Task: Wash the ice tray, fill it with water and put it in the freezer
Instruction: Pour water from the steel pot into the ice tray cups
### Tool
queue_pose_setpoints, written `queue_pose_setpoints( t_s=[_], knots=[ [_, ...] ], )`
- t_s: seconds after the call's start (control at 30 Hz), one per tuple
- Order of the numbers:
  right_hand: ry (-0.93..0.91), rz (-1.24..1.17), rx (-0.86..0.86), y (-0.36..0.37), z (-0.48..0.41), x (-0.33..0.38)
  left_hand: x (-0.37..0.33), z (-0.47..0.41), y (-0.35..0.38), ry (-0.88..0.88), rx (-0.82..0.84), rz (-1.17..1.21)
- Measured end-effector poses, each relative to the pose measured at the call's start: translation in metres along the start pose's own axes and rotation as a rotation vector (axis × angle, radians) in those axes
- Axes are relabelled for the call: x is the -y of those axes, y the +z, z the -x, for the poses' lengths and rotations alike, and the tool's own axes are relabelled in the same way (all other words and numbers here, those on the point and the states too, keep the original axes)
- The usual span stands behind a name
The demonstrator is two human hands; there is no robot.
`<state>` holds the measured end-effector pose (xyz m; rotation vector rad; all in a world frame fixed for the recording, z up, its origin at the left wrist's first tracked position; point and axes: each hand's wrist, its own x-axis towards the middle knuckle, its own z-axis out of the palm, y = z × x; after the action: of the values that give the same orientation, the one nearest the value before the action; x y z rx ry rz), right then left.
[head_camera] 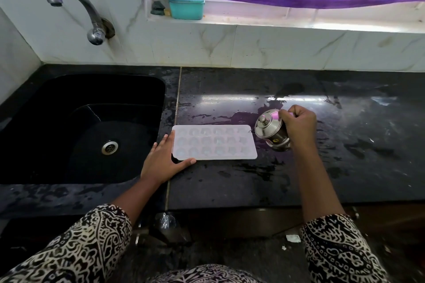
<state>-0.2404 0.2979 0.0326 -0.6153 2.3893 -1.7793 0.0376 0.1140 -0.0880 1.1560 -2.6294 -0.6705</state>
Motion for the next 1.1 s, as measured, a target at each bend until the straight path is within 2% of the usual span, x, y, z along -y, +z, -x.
queue_pose_setpoints(
  t_s=[0.43,0.63,0.9,1.1],
  knots=[
    [0.008,-0.034,-0.013,-0.003,-0.002,-0.003,0.001,0.0,0.001,-0.003,-0.003,0.011],
    [0.214,-0.353,-0.043,0.002,-0.002,-0.005,0.001,-0.001,0.001,-0.003,0.002,0.005],
    [0.274,-0.567,0.138,0.05,0.015,0.015,-0.003,0.001,-0.001,-0.008,0.012,0.008],
    [0.164,-0.422,0.288,0.09,0.031,0.03,-0.005,0.002,-0.003,-0.013,0.01,0.001]
  ],
)
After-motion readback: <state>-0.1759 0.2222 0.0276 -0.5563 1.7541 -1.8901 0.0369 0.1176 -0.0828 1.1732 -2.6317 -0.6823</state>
